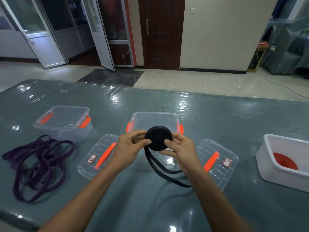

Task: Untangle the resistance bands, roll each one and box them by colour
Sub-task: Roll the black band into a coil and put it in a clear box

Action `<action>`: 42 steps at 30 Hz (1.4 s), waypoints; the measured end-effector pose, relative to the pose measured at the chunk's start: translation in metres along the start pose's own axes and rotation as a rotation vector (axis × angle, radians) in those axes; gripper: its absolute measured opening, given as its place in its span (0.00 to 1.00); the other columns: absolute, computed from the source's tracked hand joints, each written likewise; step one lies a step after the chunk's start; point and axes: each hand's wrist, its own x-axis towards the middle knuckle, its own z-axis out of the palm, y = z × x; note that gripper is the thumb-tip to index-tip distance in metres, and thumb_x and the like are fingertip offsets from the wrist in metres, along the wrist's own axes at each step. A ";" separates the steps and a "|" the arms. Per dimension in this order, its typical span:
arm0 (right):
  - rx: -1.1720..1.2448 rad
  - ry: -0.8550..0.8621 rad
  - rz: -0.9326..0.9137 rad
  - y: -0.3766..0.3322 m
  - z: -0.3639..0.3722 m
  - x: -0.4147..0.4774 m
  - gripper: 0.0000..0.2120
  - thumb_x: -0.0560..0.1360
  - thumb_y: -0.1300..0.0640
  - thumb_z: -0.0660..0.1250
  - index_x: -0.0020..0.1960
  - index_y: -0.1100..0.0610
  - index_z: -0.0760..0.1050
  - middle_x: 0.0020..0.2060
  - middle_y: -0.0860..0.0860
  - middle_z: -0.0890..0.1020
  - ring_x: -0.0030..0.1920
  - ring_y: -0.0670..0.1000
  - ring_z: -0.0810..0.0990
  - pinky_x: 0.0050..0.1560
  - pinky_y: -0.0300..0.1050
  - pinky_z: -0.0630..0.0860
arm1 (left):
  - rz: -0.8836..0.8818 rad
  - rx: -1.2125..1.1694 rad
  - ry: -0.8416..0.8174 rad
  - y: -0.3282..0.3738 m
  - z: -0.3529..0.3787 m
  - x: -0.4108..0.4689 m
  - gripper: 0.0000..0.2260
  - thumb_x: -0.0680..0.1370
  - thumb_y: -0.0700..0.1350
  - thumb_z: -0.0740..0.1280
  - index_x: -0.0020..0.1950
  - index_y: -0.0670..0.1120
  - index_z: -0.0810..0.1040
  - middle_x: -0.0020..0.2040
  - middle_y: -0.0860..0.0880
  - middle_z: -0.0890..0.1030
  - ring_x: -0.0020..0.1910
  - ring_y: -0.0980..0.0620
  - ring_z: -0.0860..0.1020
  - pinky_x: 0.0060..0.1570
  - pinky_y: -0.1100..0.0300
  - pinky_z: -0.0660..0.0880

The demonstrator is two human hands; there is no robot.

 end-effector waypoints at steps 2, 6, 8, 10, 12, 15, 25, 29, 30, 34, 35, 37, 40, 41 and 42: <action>0.043 -0.019 0.012 0.003 0.000 0.000 0.11 0.76 0.69 0.70 0.58 0.63 0.79 0.51 0.60 0.86 0.52 0.62 0.86 0.48 0.53 0.85 | -0.010 -0.008 -0.010 0.002 -0.002 0.000 0.11 0.75 0.32 0.73 0.52 0.46 0.85 0.48 0.46 0.88 0.49 0.47 0.86 0.52 0.60 0.81; -0.233 -0.043 -0.100 -0.003 0.000 0.000 0.12 0.72 0.65 0.76 0.54 0.56 0.82 0.48 0.53 0.88 0.51 0.54 0.87 0.49 0.41 0.83 | -0.019 0.026 -0.016 0.006 -0.008 0.003 0.11 0.76 0.31 0.72 0.52 0.45 0.85 0.47 0.47 0.88 0.48 0.48 0.86 0.52 0.61 0.81; -0.420 -0.032 -0.162 -0.006 0.001 0.001 0.13 0.70 0.63 0.78 0.52 0.54 0.83 0.45 0.49 0.88 0.48 0.49 0.87 0.49 0.41 0.83 | -0.009 0.026 -0.013 0.008 -0.009 0.004 0.11 0.76 0.31 0.71 0.52 0.44 0.85 0.47 0.47 0.88 0.48 0.49 0.86 0.52 0.62 0.81; -0.381 -0.013 -0.154 -0.009 0.003 0.002 0.12 0.70 0.64 0.78 0.51 0.54 0.83 0.44 0.50 0.88 0.47 0.50 0.87 0.47 0.41 0.83 | -0.003 -0.012 0.009 0.008 -0.007 0.005 0.10 0.76 0.31 0.71 0.53 0.44 0.85 0.47 0.48 0.88 0.48 0.50 0.86 0.50 0.63 0.80; -0.278 0.024 -0.132 -0.010 0.004 0.003 0.11 0.71 0.65 0.77 0.52 0.56 0.83 0.43 0.52 0.88 0.46 0.52 0.88 0.45 0.40 0.83 | -0.014 -0.060 0.045 0.007 -0.003 0.005 0.10 0.76 0.33 0.72 0.54 0.44 0.85 0.48 0.47 0.88 0.49 0.49 0.86 0.51 0.61 0.81; -0.120 0.079 -0.095 -0.007 0.007 0.001 0.11 0.73 0.67 0.75 0.54 0.59 0.82 0.45 0.55 0.88 0.47 0.54 0.88 0.45 0.41 0.83 | -0.027 -0.104 0.075 0.000 0.002 0.003 0.11 0.76 0.34 0.73 0.56 0.44 0.85 0.51 0.46 0.88 0.52 0.48 0.86 0.53 0.59 0.81; -0.565 -0.009 -0.257 -0.010 0.007 -0.003 0.23 0.74 0.59 0.75 0.67 0.46 0.76 0.53 0.39 0.84 0.57 0.38 0.81 0.59 0.35 0.78 | 0.035 0.156 -0.042 0.000 -0.004 -0.002 0.19 0.76 0.33 0.72 0.51 0.60 0.85 0.48 0.53 0.88 0.50 0.53 0.86 0.52 0.64 0.80; -0.512 -0.052 -0.164 -0.017 0.010 0.002 0.17 0.74 0.65 0.72 0.56 0.46 0.82 0.47 0.44 0.86 0.48 0.48 0.86 0.39 0.47 0.85 | 0.061 0.128 -0.037 0.003 -0.003 0.000 0.16 0.77 0.33 0.72 0.53 0.56 0.85 0.49 0.52 0.88 0.51 0.52 0.86 0.53 0.63 0.80; -0.445 -0.038 -0.144 -0.017 0.011 0.002 0.16 0.75 0.67 0.72 0.55 0.48 0.82 0.47 0.46 0.86 0.47 0.50 0.87 0.38 0.48 0.85 | 0.056 0.080 -0.016 0.002 -0.001 0.000 0.14 0.77 0.33 0.71 0.54 0.52 0.85 0.50 0.51 0.88 0.51 0.51 0.86 0.53 0.62 0.80; -0.174 0.007 -0.102 -0.009 0.014 -0.001 0.13 0.76 0.68 0.71 0.57 0.56 0.81 0.49 0.53 0.87 0.48 0.57 0.87 0.41 0.53 0.85 | 0.030 -0.070 0.073 -0.002 0.006 -0.001 0.12 0.77 0.33 0.72 0.55 0.48 0.85 0.51 0.48 0.88 0.53 0.49 0.86 0.54 0.60 0.81; -0.118 0.018 -0.096 -0.007 0.014 -0.002 0.12 0.76 0.68 0.70 0.57 0.57 0.81 0.50 0.54 0.87 0.49 0.59 0.87 0.41 0.54 0.85 | 0.025 -0.095 0.085 -0.002 0.006 -0.001 0.12 0.77 0.34 0.72 0.54 0.49 0.86 0.51 0.48 0.88 0.53 0.50 0.86 0.53 0.62 0.80; -0.026 0.039 -0.079 -0.004 0.016 -0.004 0.11 0.76 0.68 0.70 0.57 0.58 0.80 0.51 0.56 0.87 0.50 0.61 0.87 0.42 0.56 0.85 | 0.010 -0.130 0.088 -0.004 0.005 -0.002 0.13 0.77 0.34 0.72 0.54 0.51 0.86 0.52 0.47 0.87 0.54 0.50 0.85 0.53 0.63 0.80; 0.061 0.057 -0.065 -0.003 0.018 -0.004 0.11 0.77 0.68 0.70 0.58 0.62 0.79 0.52 0.58 0.86 0.51 0.63 0.86 0.43 0.57 0.85 | -0.011 -0.115 0.064 -0.007 0.003 -0.002 0.12 0.77 0.35 0.72 0.58 0.46 0.84 0.54 0.46 0.87 0.56 0.47 0.85 0.57 0.58 0.80; 0.066 0.056 -0.064 -0.003 0.018 -0.005 0.11 0.77 0.68 0.70 0.59 0.62 0.78 0.52 0.58 0.86 0.51 0.63 0.86 0.44 0.57 0.85 | -0.014 -0.105 0.065 -0.008 0.003 -0.002 0.11 0.77 0.35 0.72 0.58 0.46 0.84 0.54 0.46 0.87 0.56 0.47 0.85 0.58 0.56 0.80; 0.064 0.052 -0.063 -0.003 0.019 -0.005 0.11 0.77 0.68 0.70 0.59 0.62 0.78 0.53 0.58 0.86 0.52 0.63 0.86 0.44 0.57 0.85 | -0.013 -0.095 0.068 -0.008 0.002 -0.002 0.11 0.77 0.34 0.72 0.57 0.46 0.84 0.53 0.46 0.87 0.55 0.46 0.85 0.58 0.55 0.80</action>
